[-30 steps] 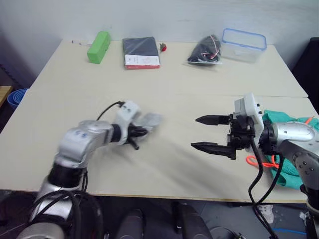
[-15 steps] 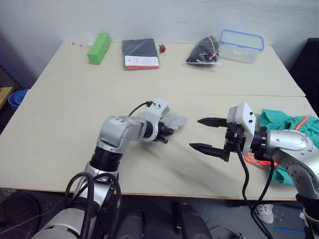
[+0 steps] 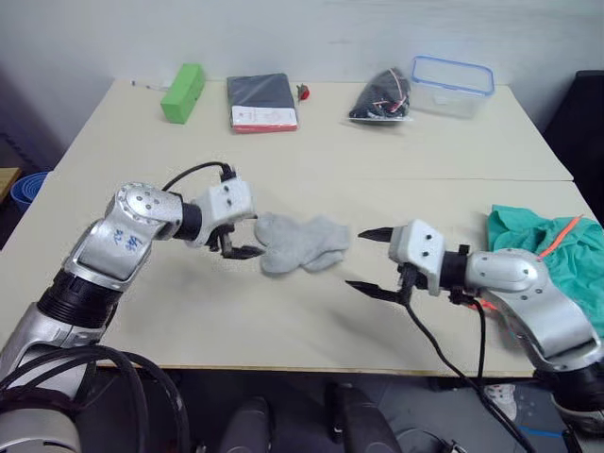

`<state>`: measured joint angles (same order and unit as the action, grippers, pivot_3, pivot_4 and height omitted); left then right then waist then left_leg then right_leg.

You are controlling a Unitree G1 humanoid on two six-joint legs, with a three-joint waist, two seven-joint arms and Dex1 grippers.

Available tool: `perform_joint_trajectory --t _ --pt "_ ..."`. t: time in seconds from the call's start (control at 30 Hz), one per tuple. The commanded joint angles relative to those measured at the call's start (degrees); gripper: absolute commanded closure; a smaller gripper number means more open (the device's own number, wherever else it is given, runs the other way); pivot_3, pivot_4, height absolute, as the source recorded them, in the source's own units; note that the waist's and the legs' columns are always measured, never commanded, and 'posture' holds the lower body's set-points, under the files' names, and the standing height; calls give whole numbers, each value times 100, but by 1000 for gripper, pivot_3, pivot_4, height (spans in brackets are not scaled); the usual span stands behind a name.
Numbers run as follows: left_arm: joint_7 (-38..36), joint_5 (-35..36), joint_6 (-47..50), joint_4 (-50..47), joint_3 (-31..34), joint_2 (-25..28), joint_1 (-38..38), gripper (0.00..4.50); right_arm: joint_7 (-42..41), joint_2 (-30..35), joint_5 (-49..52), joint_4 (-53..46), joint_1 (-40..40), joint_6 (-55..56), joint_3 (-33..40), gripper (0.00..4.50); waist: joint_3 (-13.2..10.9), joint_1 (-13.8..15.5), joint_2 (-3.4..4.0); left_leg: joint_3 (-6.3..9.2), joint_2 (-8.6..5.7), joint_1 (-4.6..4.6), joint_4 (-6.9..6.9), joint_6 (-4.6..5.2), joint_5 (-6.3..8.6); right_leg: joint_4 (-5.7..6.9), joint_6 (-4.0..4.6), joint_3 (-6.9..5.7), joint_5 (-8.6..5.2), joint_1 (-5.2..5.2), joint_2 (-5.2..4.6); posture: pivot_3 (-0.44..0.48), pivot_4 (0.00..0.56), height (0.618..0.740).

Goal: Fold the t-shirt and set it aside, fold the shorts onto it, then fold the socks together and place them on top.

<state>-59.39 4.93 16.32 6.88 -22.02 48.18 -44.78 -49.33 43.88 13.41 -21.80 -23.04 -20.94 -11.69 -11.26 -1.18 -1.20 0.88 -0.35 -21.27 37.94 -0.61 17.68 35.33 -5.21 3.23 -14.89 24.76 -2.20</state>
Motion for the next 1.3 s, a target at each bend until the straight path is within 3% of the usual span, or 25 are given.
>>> perform_joint_trajectory --t 0.03,0.23,0.33,0.43,0.7,0.77,0.97,1.13,1.3 --pt "-237 -644 -1872 1223 -197 -242 -367 625 53 -158 -792 355 -287 700 -444 0 -1 37 -2 -1 -3 0 2 5 2 -2 0 -1 0 -1 -2 0 150 740" --pt "-153 -1317 -3470 2996 -271 -775 -1037 625 98 -440 -1701 1116 -608 1490 -916 0 -2 110 -5 -10 -12 -35 17 27 9 -8 -14 1 8 27 20 0 150 740" --pt "15 -1507 -3817 3830 -214 -1097 -1387 592 196 -694 -1969 1549 -786 1657 -1018 640 -1 106 -7 -16 -12 -39 20 33 11 2 -23 5 12 28 24 0 150 740" --pt "-1 -1640 -4047 4438 -195 -1281 -1615 1188 258 -852 -2181 1872 -871 1801 -1042 1613 -1 103 -8 -18 -12 -40 23 36 10 10 -26 7 14 29 26 0 150 740" --pt "-111 -2020 -4398 5172 -282 -1538 -1746 3783 235 -1057 -2354 2120 -864 1975 -936 4500 0 93 -8 -21 -8 -21 26 32 4 28 -26 14 14 27 38 0 150 740" --pt "-215 -2054 -4388 5189 -283 -1572 -1710 4405 208 -1044 -2339 2116 -848 2028 -896 4500 0 93 -8 -21 -8 -14 26 31 2 32 -26 15 14 23 40 0 150 740" --pt "-856 -1904 -4095 4709 -206 -1590 -1382 4457 -165 -746 -2133 2110 -709 2428 -764 4500 1 93 -8 -20 -6 -10 24 32 2 32 -26 14 14 15 41 0 150 740" --pt "-1809 -1436 -3101 2716 -60 -1105 -449 4457 -801 -284 -1763 2275 -553 3186 -682 4500 1 24 -7 -23 1 -1 19 38 6 27 -26 19 14 -4 41 0 150 740" --pt "-1502 -1382 -2010 799 157 -903 466 4457 -987 -1 -1783 2900 -563 4252 -588 4500 2 -48 -7 -21 5 13 15 39 7 28 -26 19 14 -15 2 0 150 740"
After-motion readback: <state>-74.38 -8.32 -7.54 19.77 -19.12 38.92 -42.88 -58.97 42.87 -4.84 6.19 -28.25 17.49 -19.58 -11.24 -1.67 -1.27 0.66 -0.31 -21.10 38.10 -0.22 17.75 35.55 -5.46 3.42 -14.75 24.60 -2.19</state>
